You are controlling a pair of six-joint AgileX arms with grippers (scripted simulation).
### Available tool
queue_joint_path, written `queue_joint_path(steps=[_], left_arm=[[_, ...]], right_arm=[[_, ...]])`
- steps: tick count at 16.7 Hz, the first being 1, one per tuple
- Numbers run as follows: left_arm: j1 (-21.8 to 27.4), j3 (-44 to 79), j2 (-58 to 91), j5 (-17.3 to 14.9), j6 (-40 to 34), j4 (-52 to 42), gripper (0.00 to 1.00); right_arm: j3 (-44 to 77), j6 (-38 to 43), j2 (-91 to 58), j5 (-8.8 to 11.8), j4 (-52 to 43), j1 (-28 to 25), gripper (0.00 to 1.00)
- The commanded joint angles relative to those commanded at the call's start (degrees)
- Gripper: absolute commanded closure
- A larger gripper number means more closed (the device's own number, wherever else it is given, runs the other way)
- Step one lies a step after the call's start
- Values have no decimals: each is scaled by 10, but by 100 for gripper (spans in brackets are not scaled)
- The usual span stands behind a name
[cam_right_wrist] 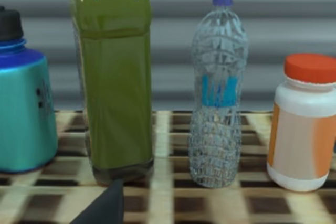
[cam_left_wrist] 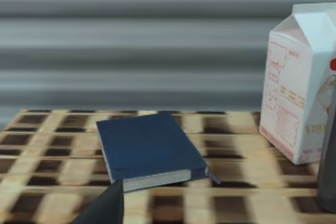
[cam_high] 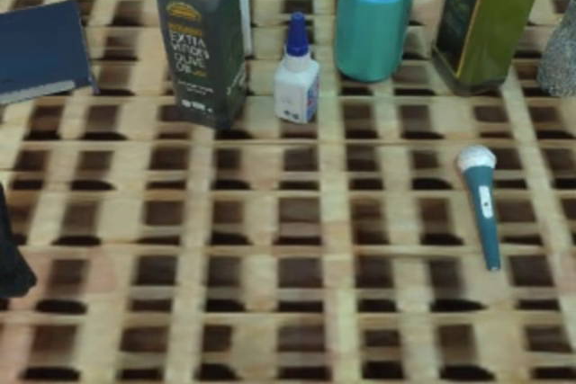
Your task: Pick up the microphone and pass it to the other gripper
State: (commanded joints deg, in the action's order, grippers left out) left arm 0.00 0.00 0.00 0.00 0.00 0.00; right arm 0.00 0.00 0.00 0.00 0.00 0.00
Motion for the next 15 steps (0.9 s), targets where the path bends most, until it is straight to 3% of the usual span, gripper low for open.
queue_joint_path(steps=[7,15], left_arm=[[0,0,0,0,0,0,0],[0,0,0,0,0,0,0]], right_arm=[[69,21,-91,-2,-65,-27,0],[344,117,-497,-11,-267,-112,0]])
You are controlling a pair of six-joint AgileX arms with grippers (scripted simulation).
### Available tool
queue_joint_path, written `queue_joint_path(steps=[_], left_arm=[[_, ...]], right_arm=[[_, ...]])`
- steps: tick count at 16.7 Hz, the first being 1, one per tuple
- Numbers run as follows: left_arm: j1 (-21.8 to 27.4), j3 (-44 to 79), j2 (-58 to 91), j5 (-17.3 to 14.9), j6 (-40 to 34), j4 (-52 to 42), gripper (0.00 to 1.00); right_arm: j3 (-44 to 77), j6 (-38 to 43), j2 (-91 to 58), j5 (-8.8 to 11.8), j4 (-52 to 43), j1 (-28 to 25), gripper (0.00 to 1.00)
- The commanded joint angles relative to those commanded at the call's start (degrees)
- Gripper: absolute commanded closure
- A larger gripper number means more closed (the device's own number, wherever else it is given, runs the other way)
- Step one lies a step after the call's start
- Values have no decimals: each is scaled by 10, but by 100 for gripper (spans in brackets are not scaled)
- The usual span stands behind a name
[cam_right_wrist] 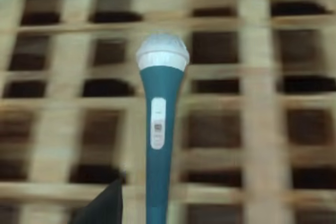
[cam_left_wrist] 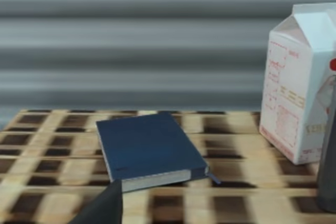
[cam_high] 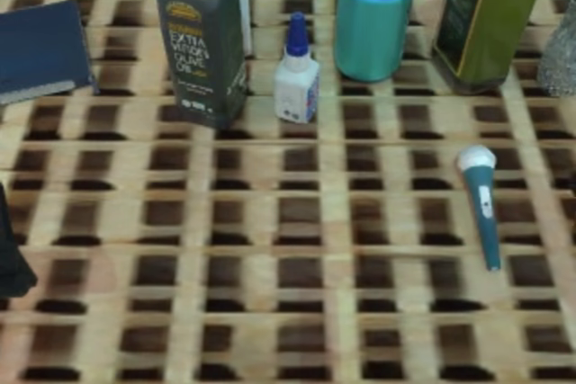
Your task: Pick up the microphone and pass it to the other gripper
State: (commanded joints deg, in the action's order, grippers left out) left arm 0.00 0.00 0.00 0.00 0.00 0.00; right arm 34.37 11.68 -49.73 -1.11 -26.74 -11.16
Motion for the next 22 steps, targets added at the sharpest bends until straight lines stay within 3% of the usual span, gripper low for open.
queue_joint_path(steps=[6,10,17,22], left_arm=[[0,0,0,0,0,0,0],[0,0,0,0,0,0,0],[0,0,0,0,0,0,0],[0,0,0,0,0,0,0]], right_arm=[[217,73,-321,-2,-141,-65,0],[309,105,-461,-8,-220,-96,0],[341,117,-514,-12,-255,-108,0],[321,115,-539,-12,-213,-105,0]])
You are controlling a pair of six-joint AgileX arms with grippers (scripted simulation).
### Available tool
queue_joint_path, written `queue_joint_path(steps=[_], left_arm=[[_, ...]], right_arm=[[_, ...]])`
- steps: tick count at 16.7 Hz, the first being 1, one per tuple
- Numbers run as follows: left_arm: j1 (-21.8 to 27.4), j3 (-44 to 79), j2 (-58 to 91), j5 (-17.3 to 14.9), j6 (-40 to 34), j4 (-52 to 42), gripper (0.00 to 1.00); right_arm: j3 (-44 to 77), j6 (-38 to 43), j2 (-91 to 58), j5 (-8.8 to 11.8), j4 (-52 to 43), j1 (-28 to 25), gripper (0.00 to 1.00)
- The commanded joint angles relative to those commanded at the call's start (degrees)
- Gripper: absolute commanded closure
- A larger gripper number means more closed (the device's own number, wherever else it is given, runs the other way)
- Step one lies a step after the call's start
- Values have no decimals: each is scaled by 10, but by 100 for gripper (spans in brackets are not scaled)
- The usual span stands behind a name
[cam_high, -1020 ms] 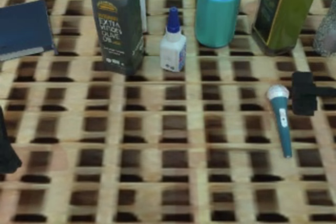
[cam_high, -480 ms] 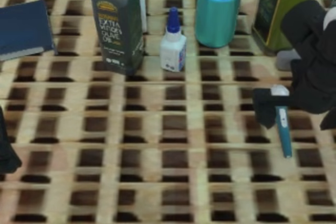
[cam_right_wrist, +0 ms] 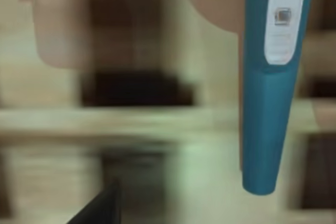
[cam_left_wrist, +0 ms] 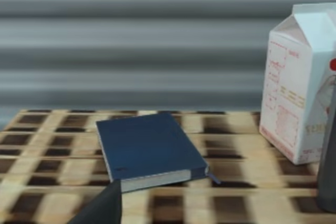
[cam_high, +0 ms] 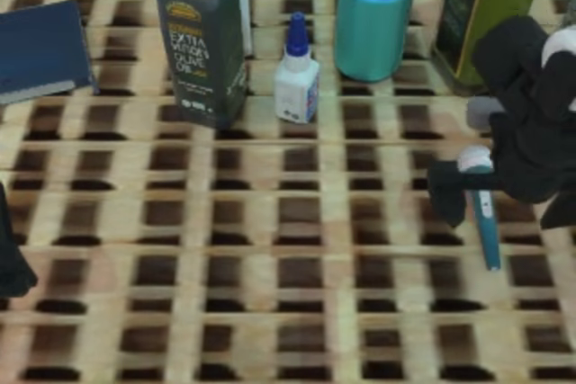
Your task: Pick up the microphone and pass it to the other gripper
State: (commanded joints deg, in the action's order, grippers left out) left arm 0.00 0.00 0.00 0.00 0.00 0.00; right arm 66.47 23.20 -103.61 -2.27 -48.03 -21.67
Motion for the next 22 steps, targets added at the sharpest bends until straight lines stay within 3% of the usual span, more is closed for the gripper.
queue_joint_path(steps=[6,12,22], left_arm=[[0,0,0,0,0,0,0],[0,0,0,0,0,0,0],[0,0,0,0,0,0,0]], right_arm=[[-59,-2,-88,0,153,3,0],[-69,-2,-102,0,173,3,0],[-69,-2,-102,0,173,3,75]])
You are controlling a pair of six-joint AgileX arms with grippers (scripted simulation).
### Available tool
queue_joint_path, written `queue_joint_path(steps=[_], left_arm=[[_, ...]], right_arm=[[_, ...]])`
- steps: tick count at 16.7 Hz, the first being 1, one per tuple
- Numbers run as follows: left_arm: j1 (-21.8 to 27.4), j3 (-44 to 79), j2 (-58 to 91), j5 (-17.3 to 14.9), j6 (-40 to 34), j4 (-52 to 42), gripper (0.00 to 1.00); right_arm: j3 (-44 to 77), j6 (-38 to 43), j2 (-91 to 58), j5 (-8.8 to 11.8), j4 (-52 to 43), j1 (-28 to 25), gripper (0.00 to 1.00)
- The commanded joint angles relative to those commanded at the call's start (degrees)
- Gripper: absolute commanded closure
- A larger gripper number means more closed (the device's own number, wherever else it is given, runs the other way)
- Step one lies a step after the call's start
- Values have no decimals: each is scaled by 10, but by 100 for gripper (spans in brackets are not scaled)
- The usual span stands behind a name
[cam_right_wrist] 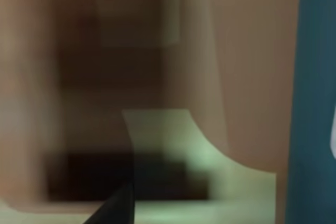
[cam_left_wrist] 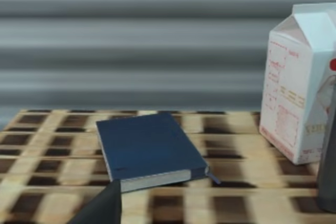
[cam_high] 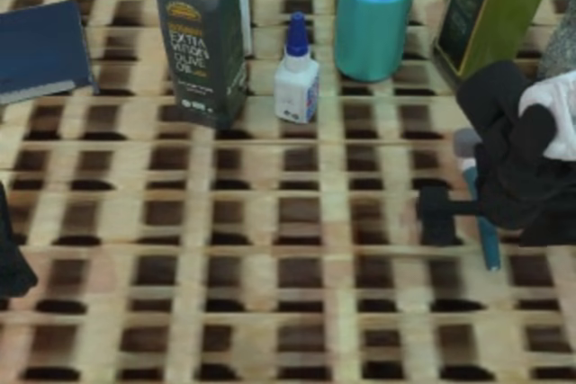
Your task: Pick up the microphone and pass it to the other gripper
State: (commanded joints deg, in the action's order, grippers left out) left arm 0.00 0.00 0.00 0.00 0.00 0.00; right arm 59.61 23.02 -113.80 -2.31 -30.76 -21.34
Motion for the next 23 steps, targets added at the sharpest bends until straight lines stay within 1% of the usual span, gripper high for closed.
queue_joint_path(steps=[3,4,11,12,14,16,18,20,23], left_arm=[[0,0,0,0,0,0,0],[0,0,0,0,0,0,0],[0,0,0,0,0,0,0],[0,0,0,0,0,0,0],[0,0,0,0,0,0,0],[0,0,0,0,0,0,0],[0,0,0,0,0,0,0],[0,0,0,0,0,0,0],[0,0,0,0,0,0,0]], right_arm=[[0,0,0,0,0,0,98],[0,0,0,0,0,0,100],[0,0,0,0,0,0,100],[16,-7,38,-12,-21,-2,100],[15,-9,40,-10,-14,-2,100],[10,-17,46,1,16,-3,100],[-1,-31,57,20,69,-4,100],[-17,-49,72,43,138,-4,100],[-51,-81,99,86,266,-3,100]])
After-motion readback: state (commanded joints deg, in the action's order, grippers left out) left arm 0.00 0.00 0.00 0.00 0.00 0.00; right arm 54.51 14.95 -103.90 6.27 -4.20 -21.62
